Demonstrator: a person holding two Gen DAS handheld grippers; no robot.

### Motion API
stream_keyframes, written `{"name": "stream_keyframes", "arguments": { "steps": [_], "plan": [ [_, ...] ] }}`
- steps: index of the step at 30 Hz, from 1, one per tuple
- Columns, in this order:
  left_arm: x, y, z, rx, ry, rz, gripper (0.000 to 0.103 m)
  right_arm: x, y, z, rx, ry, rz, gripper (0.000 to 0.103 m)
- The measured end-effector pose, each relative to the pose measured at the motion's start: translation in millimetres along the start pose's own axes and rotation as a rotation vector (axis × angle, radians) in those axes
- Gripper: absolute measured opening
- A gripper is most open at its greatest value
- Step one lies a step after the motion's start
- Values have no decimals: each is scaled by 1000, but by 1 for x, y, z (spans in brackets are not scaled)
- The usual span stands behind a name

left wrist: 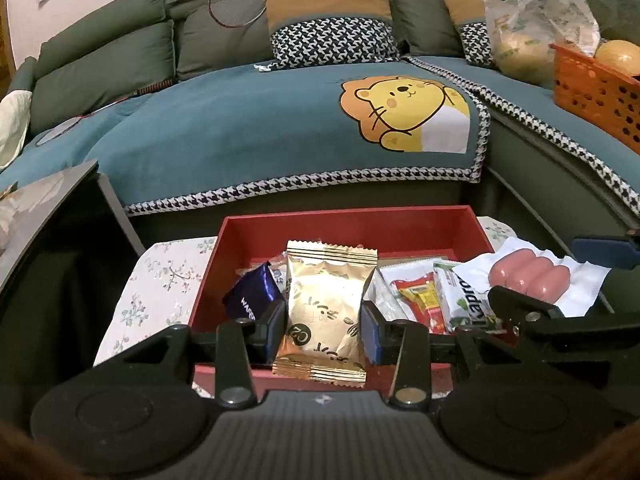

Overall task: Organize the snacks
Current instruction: 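Carry the gold packet and sausage tray in both tools over the red box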

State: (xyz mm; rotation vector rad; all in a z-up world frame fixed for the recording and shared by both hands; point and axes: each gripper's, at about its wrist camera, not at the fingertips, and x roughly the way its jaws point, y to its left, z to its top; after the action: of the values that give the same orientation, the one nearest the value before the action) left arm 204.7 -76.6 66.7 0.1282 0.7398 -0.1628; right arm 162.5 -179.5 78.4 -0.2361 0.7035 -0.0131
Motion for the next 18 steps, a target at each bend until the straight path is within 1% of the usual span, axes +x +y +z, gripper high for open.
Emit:
{"name": "stream_keyframes", "arguments": {
  "steps": [18],
  "plan": [
    [42, 0, 11, -2, 35, 36, 83, 36, 1, 10, -11, 17, -27, 76]
  ]
}}
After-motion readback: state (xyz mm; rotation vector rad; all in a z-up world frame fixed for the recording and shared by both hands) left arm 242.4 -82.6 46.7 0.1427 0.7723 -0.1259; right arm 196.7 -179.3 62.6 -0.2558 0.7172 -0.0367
